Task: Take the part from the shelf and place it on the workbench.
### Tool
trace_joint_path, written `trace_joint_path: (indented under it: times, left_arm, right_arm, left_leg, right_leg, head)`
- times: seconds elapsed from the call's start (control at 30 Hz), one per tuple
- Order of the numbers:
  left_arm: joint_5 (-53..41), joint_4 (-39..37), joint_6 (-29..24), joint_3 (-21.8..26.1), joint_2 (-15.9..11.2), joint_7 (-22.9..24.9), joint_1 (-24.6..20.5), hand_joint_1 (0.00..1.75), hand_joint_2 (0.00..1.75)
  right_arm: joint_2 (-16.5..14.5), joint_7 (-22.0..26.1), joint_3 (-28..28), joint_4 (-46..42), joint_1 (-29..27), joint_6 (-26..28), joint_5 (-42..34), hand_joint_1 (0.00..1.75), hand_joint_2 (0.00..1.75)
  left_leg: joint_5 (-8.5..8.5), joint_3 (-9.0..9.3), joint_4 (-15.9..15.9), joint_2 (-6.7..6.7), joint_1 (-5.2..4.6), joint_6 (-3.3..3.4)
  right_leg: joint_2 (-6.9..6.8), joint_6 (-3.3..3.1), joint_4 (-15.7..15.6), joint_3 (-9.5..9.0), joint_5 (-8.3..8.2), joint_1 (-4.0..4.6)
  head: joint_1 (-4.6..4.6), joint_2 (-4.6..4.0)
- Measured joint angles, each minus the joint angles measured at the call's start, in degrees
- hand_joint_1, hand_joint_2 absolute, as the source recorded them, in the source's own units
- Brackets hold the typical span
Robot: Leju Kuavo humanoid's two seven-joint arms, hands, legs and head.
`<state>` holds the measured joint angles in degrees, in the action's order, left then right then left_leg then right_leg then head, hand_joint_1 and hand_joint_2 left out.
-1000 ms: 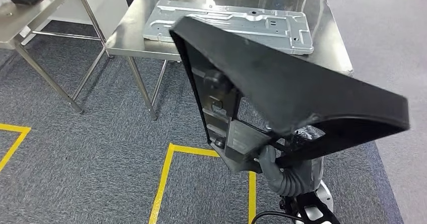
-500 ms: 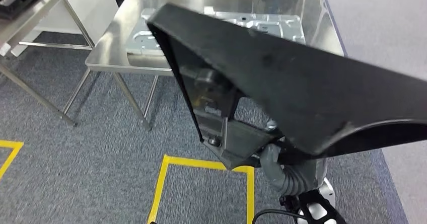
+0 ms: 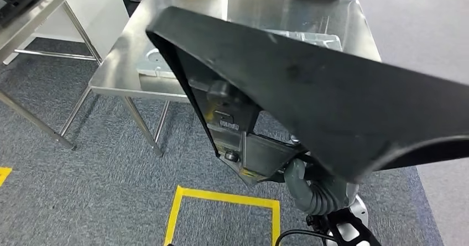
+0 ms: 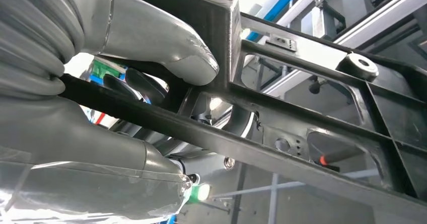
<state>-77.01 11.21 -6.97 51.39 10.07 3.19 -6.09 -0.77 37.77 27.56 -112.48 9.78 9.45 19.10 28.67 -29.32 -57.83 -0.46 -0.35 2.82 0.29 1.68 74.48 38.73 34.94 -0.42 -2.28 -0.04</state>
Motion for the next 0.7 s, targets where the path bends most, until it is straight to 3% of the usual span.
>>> trace_joint_path:
  times: [0.03, 0.07, 0.1, 0.17, 0.2, 0.23, 0.33, 0.4, 0.43, 0.5, 0.53, 0.57, 0.6, 0.67, 0.7]
  left_arm:
    - [0.0, 0.0, 0.0, 0.0, 0.0, 0.1, 0.2, 0.0, 1.75]
    - [0.0, 0.0, 0.0, 0.0, 0.0, 0.1, 0.3, 0.0, 1.75]
    - [0.0, 0.0, -0.1, 0.0, 0.0, 0.2, 0.4, 0.0, 1.75]
    - [0.0, 0.0, -0.1, 0.0, 0.1, 0.3, 0.6, 0.0, 1.75]
    - [0.0, 0.0, -0.1, 0.1, 0.2, 0.3, 0.7, 0.0, 1.75]
    - [0.0, 0.0, -0.1, 0.1, 0.2, 0.3, 0.8, 0.0, 1.75]
    - [0.0, 0.0, -0.2, 0.2, 0.2, 0.4, 0.7, 0.0, 1.75]
    - [0.0, 0.0, -0.4, 0.3, 0.2, 0.4, 0.6, 0.0, 1.75]
    - [0.0, 0.0, -0.5, 0.3, 0.2, 0.3, 0.4, 0.0, 1.75]
    - [0.1, 0.0, -0.6, 0.4, 0.2, 0.2, -0.1, 0.0, 1.75]
    - [0.1, 0.0, -0.6, 0.4, 0.1, 0.2, -0.3, 0.0, 1.75]
    - [0.1, 0.0, -0.7, 0.4, 0.1, 0.2, -0.5, 0.0, 1.75]
    - [0.1, 0.0, -0.7, 0.4, 0.1, 0.1, -0.5, 0.0, 1.75]
    - [0.1, 0.0, -0.7, 0.4, 0.1, 0.1, -0.4, 0.0, 1.75]
    - [0.1, 0.0, -0.7, 0.4, 0.1, 0.1, -0.4, 0.0, 1.75]
  right_arm:
    - [0.0, 0.1, 0.0, 0.1, 0.0, 0.0, -0.2, 1.75, 1.75]
    - [0.0, 0.3, 0.1, 0.3, 0.0, 0.1, -0.3, 1.75, 1.75]
    - [0.1, 0.5, 0.1, 0.4, 0.0, 0.1, -0.4, 1.75, 1.75]
    - [0.2, 0.7, 0.3, 0.6, 0.0, 0.2, -0.5, 1.75, 1.75]
    - [0.3, 0.7, 0.3, 0.8, 0.0, 0.3, -0.6, 1.75, 1.75]
    - [0.3, 0.7, 0.4, 0.9, 0.1, 0.4, -0.6, 1.75, 1.75]
    - [0.4, 0.8, 0.7, 1.1, 0.5, 0.6, -0.7, 1.75, 1.75]
    - [0.4, 0.8, 0.9, 1.2, 1.0, 0.8, -1.1, 1.75, 1.75]
    - [0.4, 0.8, 1.0, 1.3, 1.2, 0.9, -1.3, 1.75, 1.75]
    - [0.5, 0.8, 1.2, 1.6, 1.5, 1.0, -1.5, 1.75, 1.75]
    - [0.5, 0.8, 1.3, 1.8, 1.6, 1.1, -1.6, 1.75, 1.75]
    - [0.6, 0.8, 1.4, 2.0, 1.7, 1.2, -1.7, 1.75, 1.75]
    - [0.7, 0.8, 1.5, 2.1, 1.8, 1.4, -1.8, 1.75, 1.75]
    - [0.8, 0.8, 1.7, 2.4, 2.1, 1.7, -2.1, 1.75, 1.75]
    - [0.8, 0.8, 1.8, 2.6, 2.2, 1.8, -2.2, 1.75, 1.75]
  left_leg:
    - [0.74, 1.04, 0.1, -0.13, 0.07, -0.11]
    - [1.58, 2.22, 0.2, -0.28, 0.17, -0.25]
    - [2.49, 3.44, 0.3, -0.38, 0.25, -0.42]
    - [4.38, 5.45, 0.4, -0.54, 0.3, -0.81]
    - [5.25, 6.11, 0.5, -0.58, 0.25, -1.14]
    - [5.71, 6.77, 0.7, -0.6, 0.19, -1.48]
    - [4.71, 7.45, -0.8, -0.48, 0.14, -2.5]
    - [4.62, 4.76, -6.0, -0.37, 0.24, -2.88]
    - [5.68, 2.53, -9.4, -0.33, 0.28, -3.01]
    - [9.66, -1.86, -14.3, -0.29, 0.3, -3.22]
    - [11.15, -3.18, -14.8, -0.28, 0.31, -3.25]
    - [11.22, -3.79, -13.8, -0.26, 0.32, -3.25]
    - [9.51, -3.89, -11.5, -0.24, 0.34, -3.24]
    - [2.53, -3.92, -5.4, -0.15, 0.29, -3.08]
    - [0.11, -4.03, -3.3, -0.08, 0.19, -2.89]
  right_leg:
    - [-0.01, 0.08, 0.2, 1.76, 0.81, -0.1]
    - [-0.01, 0.08, -1.2, 2.73, 0.5, -0.14]
    - [-0.03, 0.0, -3.8, 3.07, -1.45, -0.13]
    - [-0.19, -0.48, -10.4, 3.23, -9.47, 0.12]
    - [-0.21, -0.84, -12.5, 3.26, -12.79, 0.34]
    - [-0.15, -1.27, -13.8, 3.23, -14.77, 0.52]
    - [0.12, -2.46, -15.0, 1.36, -13.93, 0.4]
    - [0.12, -3.09, -15.8, -0.52, -13.0, 0.23]
    - [0.09, -3.3, -15.9, -1.29, -12.41, 0.24]
    - [0.05, -3.43, -16.0, -2.8, -11.11, 0.25]
    - [0.05, -3.42, -16.0, -3.72, -10.39, 0.25]
    - [0.08, -3.39, -16.0, -4.74, -9.66, 0.25]
    - [0.11, -3.32, -16.0, -5.81, -8.93, 0.25]
    - [0.22, -2.99, -15.8, -7.38, -7.61, 0.31]
    - [0.32, -2.69, -15.6, -7.79, -7.02, 0.39]
  head:
    - [0.0, 0.0]
    - [-0.01, 0.0]
    - [-0.02, 0.0]
    - [-0.08, 0.0]
    - [-0.09, 0.0]
    - [-0.11, 0.0]
    - [0.04, 0.0]
    - [0.32, 0.0]
    - [0.43, 0.0]
    - [0.49, 0.0]
    - [0.5, 0.0]
    - [0.5, 0.0]
    - [0.51, 0.0]
    - [0.49, 0.0]
    - [0.49, 0.0]
